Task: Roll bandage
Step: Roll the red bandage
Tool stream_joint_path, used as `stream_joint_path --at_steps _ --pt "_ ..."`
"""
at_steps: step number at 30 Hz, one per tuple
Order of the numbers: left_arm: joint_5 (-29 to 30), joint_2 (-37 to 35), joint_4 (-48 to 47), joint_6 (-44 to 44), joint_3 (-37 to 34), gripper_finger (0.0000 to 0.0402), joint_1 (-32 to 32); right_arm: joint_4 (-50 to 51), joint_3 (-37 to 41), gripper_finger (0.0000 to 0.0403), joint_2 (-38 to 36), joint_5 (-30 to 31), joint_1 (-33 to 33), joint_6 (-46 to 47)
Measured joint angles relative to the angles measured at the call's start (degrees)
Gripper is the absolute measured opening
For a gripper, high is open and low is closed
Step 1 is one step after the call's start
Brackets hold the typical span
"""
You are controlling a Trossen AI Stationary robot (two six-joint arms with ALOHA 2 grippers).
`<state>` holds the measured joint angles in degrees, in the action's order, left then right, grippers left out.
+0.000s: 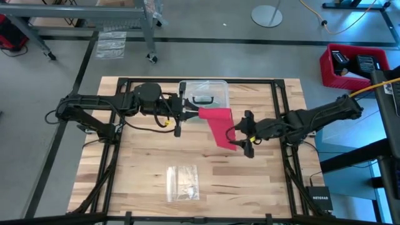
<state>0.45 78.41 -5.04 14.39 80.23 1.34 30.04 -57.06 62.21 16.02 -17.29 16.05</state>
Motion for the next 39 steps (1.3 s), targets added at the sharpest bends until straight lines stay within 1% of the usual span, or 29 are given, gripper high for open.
stream_joint_path --at_steps 2,4,9,12,14,16,19,23,26,28,29,32,34,36,39 --pt "0.0 0.02 0.02 -0.02 0.0 0.0011 0.0 -3.28 3.23 0.0268 -0.47 2.54 0.02 -1.16" --pt "0.0 0.02 0.06 -0.02 0.0 0.0011 0.0 -9.22 6.74 0.0268 -0.76 4.43 0.1 -2.82" --pt "0.01 0.04 0.09 -0.24 0.02 0.0011 0.0 -30.14 14.61 0.0269 0.69 3.42 0.1 -8.11" --pt "0.01 0.07 0.42 -0.24 0.02 0.0011 0.0 -36.64 16.86 0.0262 1.83 4.75 0.06 -10.46" --pt "0.0 0.07 0.68 -0.33 0.02 0.0011 0.0 -39.86 17.47 0.0246 2.76 7.02 0.1 -12.16" --pt "0.0 0.07 1.09 -0.41 0.02 0.0011 0.07 -41.62 17.73 0.0222 3.85 9.03 0.1 -14.41" --pt "0.0 0.08 0.92 -0.59 0.02 0.0011 0.11 -43.67 17.73 0.0182 5.05 10.15 0.1 -17.11" --pt "-0.02 0.09 0.92 -0.96 0.02 0.0011 0.13 -43.9 17.73 0.0128 5.58 11.51 0.08 -17.91" --pt "0.0 0.09 1.0 -0.81 0.02 0.0011 0.13 -43.99 17.73 0.0075 5.55 10.61 0.06 -17.9" --pt "0.03 0.09 1.21 -0.26 0.02 0.0011 0.09 -43.87 17.73 0.0028 5.58 8.3 -0.01 -17.61" --pt "0.25 0.09 1.61 0.04 0.02 0.0011 -0.02 -43.89 17.73 0.0014 5.57 6.97 -0.01 -16.93" --pt "3.01 0.09 4.32 0.85 0.02 0.0011 -0.33 -43.58 17.71 0.0016 5.55 5.7 -0.03 -13.49" --pt "4.94 0.44 6.54 1.22 0.02 0.0011 -0.63 -43.72 17.71 0.0012 5.55 4.72 -0.4 -12.89" --pt "5.35 0.54 7.41 1.69 0.02 0.0011 -0.91 -43.82 17.71 0.0005 5.55 5.08 -1.57 -13.05" --pt "5.35 0.67 8.86 1.73 0.02 0.0011 -1.66 -43.92 17.71 0.0008 5.55 6.81 -3.63 -12.95"
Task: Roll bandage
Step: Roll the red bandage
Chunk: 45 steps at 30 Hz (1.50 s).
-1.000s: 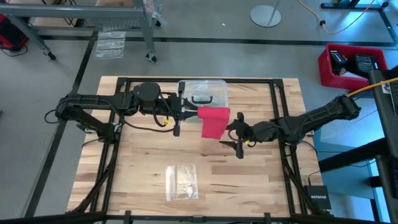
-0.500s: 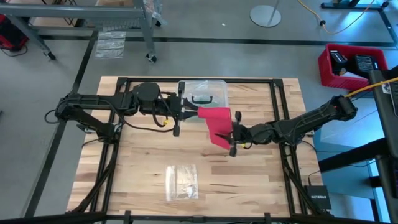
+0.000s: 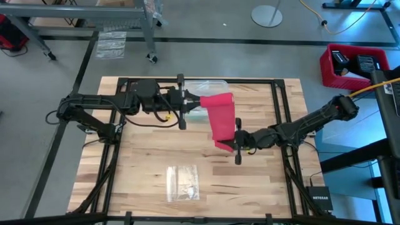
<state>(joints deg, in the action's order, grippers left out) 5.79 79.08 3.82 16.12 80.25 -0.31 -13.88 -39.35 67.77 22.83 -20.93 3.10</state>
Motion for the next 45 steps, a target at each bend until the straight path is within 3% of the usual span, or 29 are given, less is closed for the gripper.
stream_joint_path --at_steps 6,21,30,37,45 --pt "1.16 0.55 2.91 -0.19 0.0 0.0011 -1.76 -3.04 0.0 0.0005 0.0 0.68 -4.29 1.64" --pt "14.61 8.09 3.53 9.59 0.0 0.0011 -2.65 -2.13 -9.12 0.0002 0.0 2.28 -16.39 3.93" --pt "16.06 15.22 -1.75 11.51 0.0 0.0011 -1.34 -0.95 -15.53 0.0002 0.0 2.45 -19.76 -1.86" --pt "16.27 19.44 -3.35 13.56 0.0 0.0011 1.79 8.97 -24.22 0.0002 0.0 2.23 -19.56 -2.88" --pt "16.49 20.14 -3.93 13.99 0.0 0.0011 7.97 15.99 -33.28 0.0002 0.0 12.58 -19.56 -12.26"
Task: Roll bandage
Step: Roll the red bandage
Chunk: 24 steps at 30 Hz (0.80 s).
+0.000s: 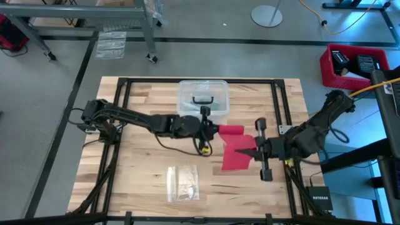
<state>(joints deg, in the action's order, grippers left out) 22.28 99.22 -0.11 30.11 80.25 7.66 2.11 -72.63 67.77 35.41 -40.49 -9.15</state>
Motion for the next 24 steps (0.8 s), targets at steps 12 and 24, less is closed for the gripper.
stream_joint_path --at_steps 12,24 --pt "0.02 2.64 -0.28 0.11 0.04 0.0011 6.6 1.34 -6.39 0.0002 0.0 3.07 7.44 -4.74" --pt "0.22 3.32 0.13 -1.11 -0.02 0.0011 11.38 12.98 -6.24 0.0002 -0.09 8.18 18.66 -6.1"
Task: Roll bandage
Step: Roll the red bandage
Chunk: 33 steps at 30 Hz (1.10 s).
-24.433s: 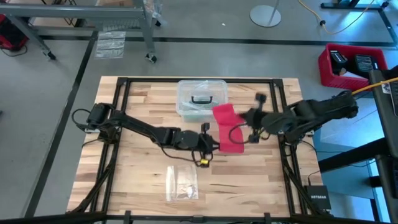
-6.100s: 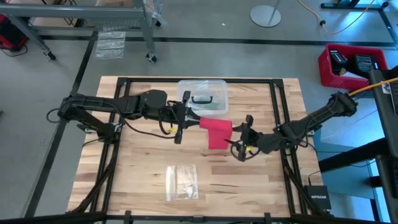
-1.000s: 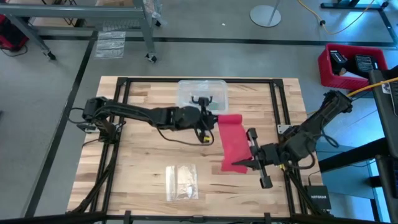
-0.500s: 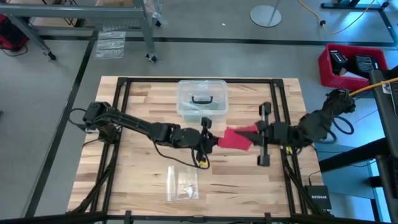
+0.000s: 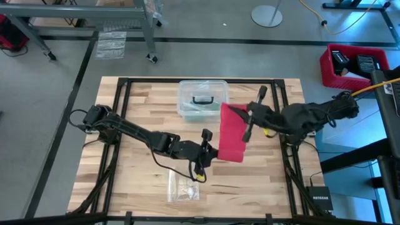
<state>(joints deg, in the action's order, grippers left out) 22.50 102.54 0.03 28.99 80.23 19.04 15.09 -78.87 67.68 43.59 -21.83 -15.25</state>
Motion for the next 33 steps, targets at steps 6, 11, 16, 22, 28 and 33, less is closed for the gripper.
stream_joint_path --at_steps 6,11,16,22,28,33 --pt "0.0 -0.11 3.05 -0.44 0.0 0.0011 1.2 8.26 0.0 0.0002 0.04 4.03 4.94 2.64" --pt "-0.02 -1.28 3.93 -2.74 0.24 0.0011 1.55 16.56 0.04 0.0002 0.07 5.02 9.58 8.23" --pt "-1.32 -5.07 3.88 -4.14 0.24 0.0011 1.65 17.68 3.12 0.0002 0.07 0.31 14.03 11.69" --pt "-1.49 -10.14 3.16 -3.71 0.24 0.0011 1.96 15.52 8.63 0.0003 0.04 -8.93 18.73 17.79" --pt "-1.53 -14.29 2.78 -3.33 0.24 0.001 0.91 13.99 11.62 0.0005 0.74 -18.25 20.9 24.34" --pt "-1.75 -16.81 2.03 -3.37 0.24 0.001 -0.97 14.35 12.2 0.005 2.14 -21.94 20.9 30.27"
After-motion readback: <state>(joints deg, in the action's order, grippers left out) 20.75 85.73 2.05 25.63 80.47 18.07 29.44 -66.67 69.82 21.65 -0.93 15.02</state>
